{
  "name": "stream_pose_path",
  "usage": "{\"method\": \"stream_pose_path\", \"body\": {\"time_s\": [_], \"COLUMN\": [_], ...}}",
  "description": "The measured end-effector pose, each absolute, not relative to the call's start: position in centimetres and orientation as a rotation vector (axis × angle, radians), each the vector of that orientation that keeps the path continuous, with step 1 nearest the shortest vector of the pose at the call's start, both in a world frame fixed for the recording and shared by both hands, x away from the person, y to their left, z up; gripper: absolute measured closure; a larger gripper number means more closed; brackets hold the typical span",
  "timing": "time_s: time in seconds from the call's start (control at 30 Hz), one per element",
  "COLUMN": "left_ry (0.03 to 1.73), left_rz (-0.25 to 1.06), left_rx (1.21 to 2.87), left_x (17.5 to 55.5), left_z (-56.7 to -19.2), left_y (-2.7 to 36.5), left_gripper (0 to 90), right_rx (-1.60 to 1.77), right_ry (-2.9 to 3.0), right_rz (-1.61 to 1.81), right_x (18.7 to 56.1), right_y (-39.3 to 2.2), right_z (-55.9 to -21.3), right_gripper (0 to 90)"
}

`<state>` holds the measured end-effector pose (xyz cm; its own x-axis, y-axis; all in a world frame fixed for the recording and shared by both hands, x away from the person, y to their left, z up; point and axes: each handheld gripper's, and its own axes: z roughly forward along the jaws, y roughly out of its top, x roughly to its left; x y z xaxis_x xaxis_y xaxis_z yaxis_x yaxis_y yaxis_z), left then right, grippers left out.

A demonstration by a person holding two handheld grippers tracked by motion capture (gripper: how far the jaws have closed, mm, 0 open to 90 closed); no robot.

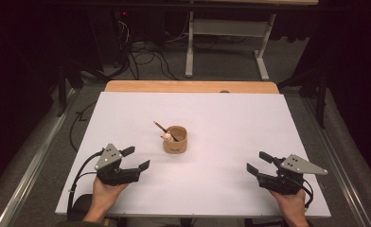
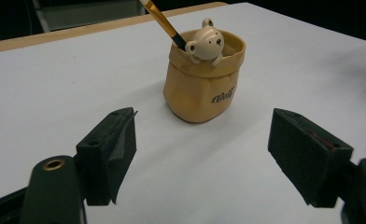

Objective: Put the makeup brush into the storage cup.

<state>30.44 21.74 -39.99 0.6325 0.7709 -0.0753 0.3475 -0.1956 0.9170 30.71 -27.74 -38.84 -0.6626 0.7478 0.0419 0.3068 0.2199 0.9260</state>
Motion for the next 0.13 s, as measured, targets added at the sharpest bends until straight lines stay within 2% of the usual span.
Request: {"method": "stream_pose_path", "body": {"time_s": [0.13], "left_ry": [0.905], "left_rz": [0.498], "left_rx": [1.785], "left_x": [30.50], "left_z": [-39.97], "left_y": [21.76], "left_gripper": [24.0], "right_rx": [0.970], "right_ry": [2.084], "right_rz": [1.434], "right_x": [30.72], "right_y": [-27.75], "right_z": [-38.86], "right_gripper": [34.5]}}
